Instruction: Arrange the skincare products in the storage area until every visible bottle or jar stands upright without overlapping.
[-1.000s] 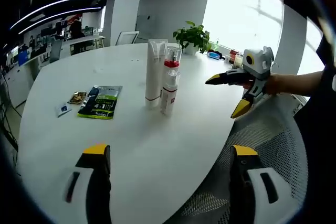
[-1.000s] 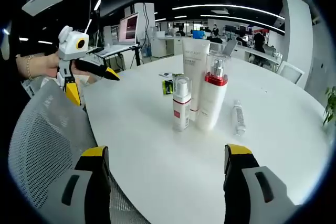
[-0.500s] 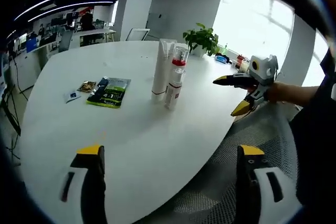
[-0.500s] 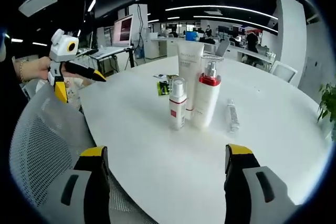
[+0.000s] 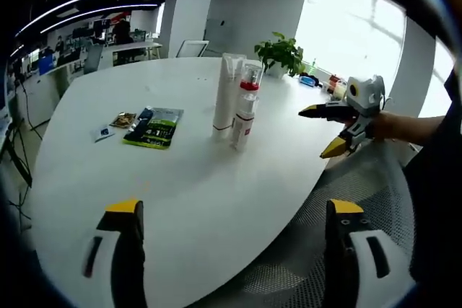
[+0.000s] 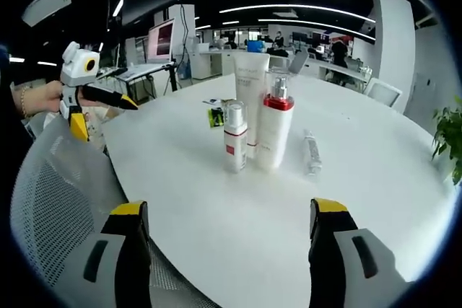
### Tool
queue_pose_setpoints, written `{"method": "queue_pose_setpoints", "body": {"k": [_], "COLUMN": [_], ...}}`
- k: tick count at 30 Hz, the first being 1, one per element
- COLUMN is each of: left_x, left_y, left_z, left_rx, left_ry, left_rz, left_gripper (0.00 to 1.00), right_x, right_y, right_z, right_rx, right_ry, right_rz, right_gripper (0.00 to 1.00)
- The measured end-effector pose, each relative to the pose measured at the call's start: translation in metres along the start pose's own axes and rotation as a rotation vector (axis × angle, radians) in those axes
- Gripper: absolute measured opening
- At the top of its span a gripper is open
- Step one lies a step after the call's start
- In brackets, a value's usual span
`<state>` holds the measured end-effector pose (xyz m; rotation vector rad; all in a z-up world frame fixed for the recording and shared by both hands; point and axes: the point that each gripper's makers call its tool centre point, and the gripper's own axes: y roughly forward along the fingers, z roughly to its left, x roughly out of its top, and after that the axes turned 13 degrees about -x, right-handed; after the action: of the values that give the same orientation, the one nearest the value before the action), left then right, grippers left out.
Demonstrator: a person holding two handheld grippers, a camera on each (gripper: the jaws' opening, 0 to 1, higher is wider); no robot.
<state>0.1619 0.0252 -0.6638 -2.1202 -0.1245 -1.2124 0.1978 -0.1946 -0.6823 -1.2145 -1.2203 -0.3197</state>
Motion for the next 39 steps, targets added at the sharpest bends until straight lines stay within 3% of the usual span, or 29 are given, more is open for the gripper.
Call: {"method": "queue_pose_setpoints", "body": {"k": [8, 11, 17, 29, 33, 39], "left_x": [0.000, -0.001, -0.001, -0.008, -0.005, -0.009], "left_y": [0.002, 0.004, 0.008, 0.010, 0.011, 0.015], "left_z": [0.001, 0.001, 0.005, 0.012, 0.006, 0.001], "left_rx": [-0.001, -0.004, -0.007, -0.009, -0.038, -0.066], "left_ry": [-0.001, 0.003, -0.005, -0.028, -0.032, -0.028], "left_rz": [0.000, 0.006, 0.003, 0.001, -0.014, 0.007], "left_gripper": [0.98, 0.99, 0.99, 0.98, 0.98, 0.99], "right_x": [-0.001, -0.008, -0.017, -0.018, -0.021, -0.026], "right_y": [0.000, 0.004, 0.011, 0.034, 0.040, 0.050], "right_z": [-0.015, -0.017, -0.019, -0.072, -0.087, -0.104], "right_rx": [-0.042, -0.039, -0.009, -0.064, -0.086, -0.106], "right_ry": [0.081, 0.093, 0.015, 0.005, -0.013, 0.000], "right_rz": [0.009, 0.053, 0.118, 0.202, 0.227, 0.249], "right_gripper": [0.97, 0.98, 0.98, 0.94, 0.91, 0.87]}}
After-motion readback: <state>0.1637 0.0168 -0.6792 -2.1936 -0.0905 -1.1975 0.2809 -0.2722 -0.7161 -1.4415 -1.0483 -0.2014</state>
